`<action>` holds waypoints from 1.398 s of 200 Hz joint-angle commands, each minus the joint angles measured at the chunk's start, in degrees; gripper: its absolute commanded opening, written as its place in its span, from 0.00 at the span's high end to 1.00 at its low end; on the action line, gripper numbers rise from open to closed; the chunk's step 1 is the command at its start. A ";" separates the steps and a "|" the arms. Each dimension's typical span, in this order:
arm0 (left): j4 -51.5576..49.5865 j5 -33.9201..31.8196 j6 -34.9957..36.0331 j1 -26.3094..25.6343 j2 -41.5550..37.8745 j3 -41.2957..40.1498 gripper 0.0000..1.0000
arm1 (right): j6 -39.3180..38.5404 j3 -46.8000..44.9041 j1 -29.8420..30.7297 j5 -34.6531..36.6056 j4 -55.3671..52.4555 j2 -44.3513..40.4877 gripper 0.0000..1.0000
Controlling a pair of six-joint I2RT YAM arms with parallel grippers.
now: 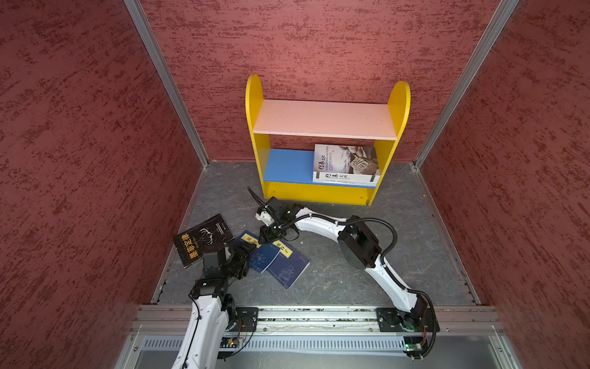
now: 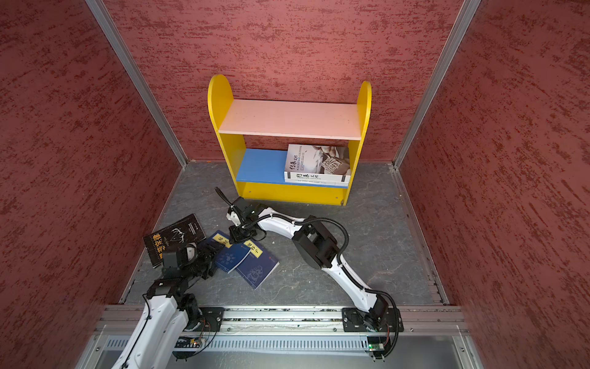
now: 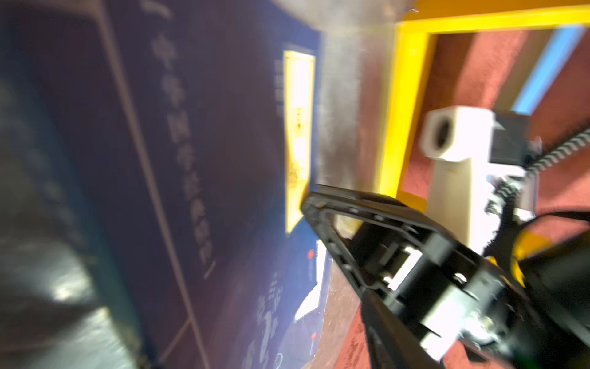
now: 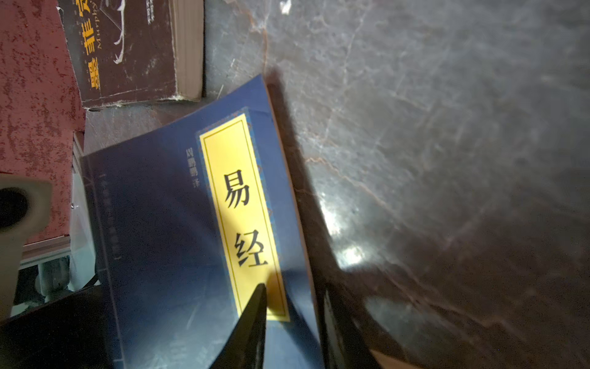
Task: Stacking books/files
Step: Pick up the book from the book.
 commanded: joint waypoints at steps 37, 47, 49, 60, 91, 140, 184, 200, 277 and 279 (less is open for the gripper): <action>3.85 1.31 0.35 0.55 1.16 0.30 0.55 | 0.73 -0.71 -0.88 -2.93 1.69 -0.60 0.69; 3.88 1.30 0.59 0.65 2.03 0.39 0.62 | 0.97 -0.73 -1.16 -3.12 2.14 -0.81 0.69; 3.93 1.26 0.61 0.64 2.27 0.39 0.63 | 1.02 -0.77 -1.19 -3.26 2.22 -0.93 0.68; 3.89 1.23 0.88 0.66 3.51 0.71 0.70 | 1.35 -0.82 -1.51 -3.40 2.54 -1.16 0.67; 3.15 1.31 2.70 0.76 6.54 2.58 0.84 | 2.32 -1.80 -2.30 -3.92 4.17 -2.77 0.62; -0.34 1.00 5.70 0.70 6.84 9.79 0.96 | 7.75 -7.37 -5.88 -0.57 13.79 -12.84 0.29; -3.61 2.40 12.58 0.70 9.05 21.87 0.99 | 9.67 -19.64 -8.77 10.47 23.76 -30.40 0.04; -3.00 5.53 14.38 0.55 11.19 27.04 0.99 | 9.51 -23.60 -9.50 14.48 25.32 -36.73 0.01; 3.04 6.76 17.33 -10.56 23.02 52.63 1.00 | 15.35 -43.06 -17.90 23.87 32.58 -63.31 0.01; 3.30 6.43 17.19 -10.89 23.47 53.02 1.00 | 15.47 -43.28 -18.16 23.73 32.79 -63.78 0.01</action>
